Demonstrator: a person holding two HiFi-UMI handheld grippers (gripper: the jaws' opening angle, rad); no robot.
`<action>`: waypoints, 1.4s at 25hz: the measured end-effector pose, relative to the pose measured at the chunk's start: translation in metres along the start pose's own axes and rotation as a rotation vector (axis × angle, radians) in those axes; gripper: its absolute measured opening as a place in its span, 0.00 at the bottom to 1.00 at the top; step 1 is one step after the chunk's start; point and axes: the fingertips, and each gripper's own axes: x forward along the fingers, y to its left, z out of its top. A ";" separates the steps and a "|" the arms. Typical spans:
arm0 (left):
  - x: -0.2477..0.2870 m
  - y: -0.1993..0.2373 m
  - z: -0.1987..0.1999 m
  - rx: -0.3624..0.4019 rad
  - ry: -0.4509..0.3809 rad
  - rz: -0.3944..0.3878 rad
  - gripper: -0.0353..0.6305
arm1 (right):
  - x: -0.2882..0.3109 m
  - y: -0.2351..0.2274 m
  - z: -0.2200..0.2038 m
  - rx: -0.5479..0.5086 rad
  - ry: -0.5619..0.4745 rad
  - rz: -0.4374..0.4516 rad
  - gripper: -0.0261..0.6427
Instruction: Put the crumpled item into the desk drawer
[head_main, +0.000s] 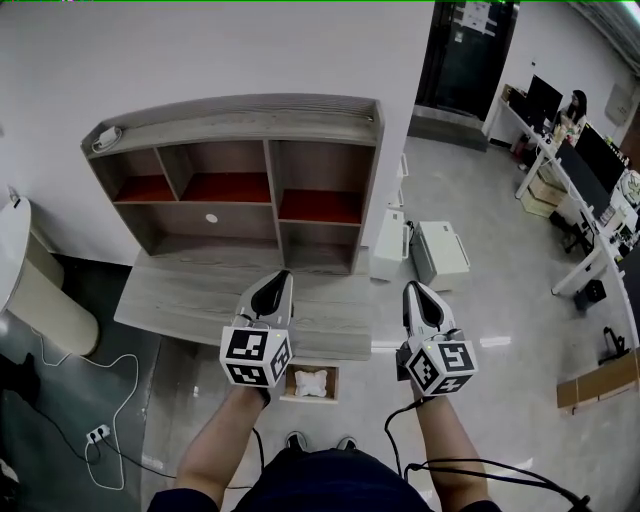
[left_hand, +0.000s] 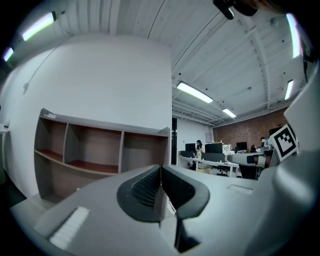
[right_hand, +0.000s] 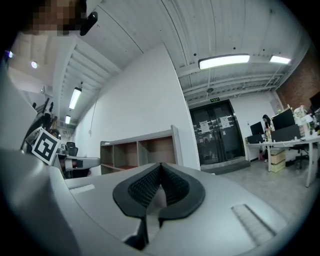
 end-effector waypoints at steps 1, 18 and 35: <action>-0.001 -0.001 0.007 0.014 -0.017 0.000 0.07 | 0.000 0.001 0.006 -0.003 -0.014 0.002 0.05; -0.017 -0.001 0.039 0.024 -0.090 0.017 0.07 | -0.010 0.027 0.043 -0.063 -0.110 0.047 0.05; -0.011 0.014 0.048 0.016 -0.063 0.028 0.07 | 0.005 0.028 0.053 -0.085 -0.063 0.079 0.05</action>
